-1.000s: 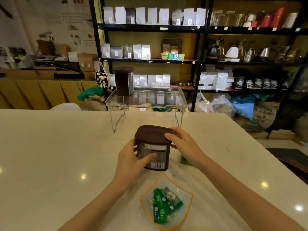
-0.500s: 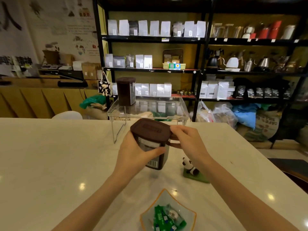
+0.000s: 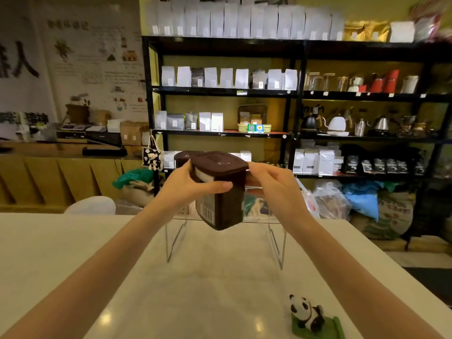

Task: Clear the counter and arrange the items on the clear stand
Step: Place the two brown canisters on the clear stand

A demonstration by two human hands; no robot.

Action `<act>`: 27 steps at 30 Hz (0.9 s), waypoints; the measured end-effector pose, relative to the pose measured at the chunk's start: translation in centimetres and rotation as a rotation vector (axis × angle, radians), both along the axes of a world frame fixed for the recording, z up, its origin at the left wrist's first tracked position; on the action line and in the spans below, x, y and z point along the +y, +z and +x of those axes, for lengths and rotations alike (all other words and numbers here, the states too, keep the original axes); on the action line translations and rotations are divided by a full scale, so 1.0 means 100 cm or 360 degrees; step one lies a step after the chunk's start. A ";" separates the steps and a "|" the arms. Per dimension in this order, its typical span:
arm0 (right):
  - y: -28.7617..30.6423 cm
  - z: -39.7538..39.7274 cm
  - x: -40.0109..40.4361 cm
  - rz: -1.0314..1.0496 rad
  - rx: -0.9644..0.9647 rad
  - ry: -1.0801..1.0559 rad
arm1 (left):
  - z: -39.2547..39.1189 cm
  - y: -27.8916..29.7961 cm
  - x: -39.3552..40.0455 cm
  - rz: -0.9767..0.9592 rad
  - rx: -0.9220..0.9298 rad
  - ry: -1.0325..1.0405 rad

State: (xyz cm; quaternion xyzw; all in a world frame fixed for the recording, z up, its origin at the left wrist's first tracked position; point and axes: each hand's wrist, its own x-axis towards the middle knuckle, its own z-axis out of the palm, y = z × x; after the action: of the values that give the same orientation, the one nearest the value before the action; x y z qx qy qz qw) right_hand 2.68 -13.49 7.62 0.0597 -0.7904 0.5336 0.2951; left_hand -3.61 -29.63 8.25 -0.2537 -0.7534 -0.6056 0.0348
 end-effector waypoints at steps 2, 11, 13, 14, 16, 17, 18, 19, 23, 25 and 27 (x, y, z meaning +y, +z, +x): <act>0.003 -0.009 -0.001 0.0007 0.0013 -0.0016 | -0.020 0.005 -0.002 0.0046 -0.0090 -0.0115; -0.009 -0.052 -0.003 -0.0095 -0.0161 0.0003 | -0.085 -0.014 0.000 0.0141 -0.0252 -0.0396; -0.015 -0.060 -0.004 -0.0100 -0.0208 -0.0006 | -0.095 -0.020 0.001 0.0155 -0.0279 -0.0430; -0.017 -0.063 -0.004 -0.0102 -0.0218 -0.0009 | -0.100 -0.022 0.001 0.0159 -0.0282 -0.0453; -0.022 -0.069 -0.005 -0.0117 -0.0229 -0.0007 | -0.108 -0.026 0.001 0.0151 -0.0286 -0.0490; -0.024 -0.071 -0.005 -0.0113 -0.0227 -0.0007 | -0.111 -0.028 0.001 0.0145 -0.0285 -0.0507; -0.025 -0.073 -0.005 -0.0096 -0.0222 -0.0010 | -0.113 -0.030 0.001 0.0139 -0.0286 -0.0519; -0.026 -0.075 -0.005 -0.0072 -0.0212 -0.0011 | -0.114 -0.030 0.001 0.0132 -0.0289 -0.0528; -0.026 -0.079 -0.005 -0.0060 -0.0206 -0.0020 | -0.116 -0.030 -0.002 0.0093 -0.0301 -0.0523; -0.028 -0.079 -0.005 -0.0028 -0.0206 -0.0036 | -0.115 -0.030 -0.003 0.0058 -0.0269 -0.0473; -0.032 -0.080 -0.006 -0.0012 -0.0196 -0.0052 | -0.110 -0.031 -0.004 0.0033 -0.0216 -0.0354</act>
State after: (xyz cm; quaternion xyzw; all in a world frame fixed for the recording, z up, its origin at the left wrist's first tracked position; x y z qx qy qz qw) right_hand -5.33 -14.06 4.46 0.0127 -0.8059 0.5343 0.2548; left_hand -14.65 -30.03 5.17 -0.2938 -0.7150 -0.6291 -0.0810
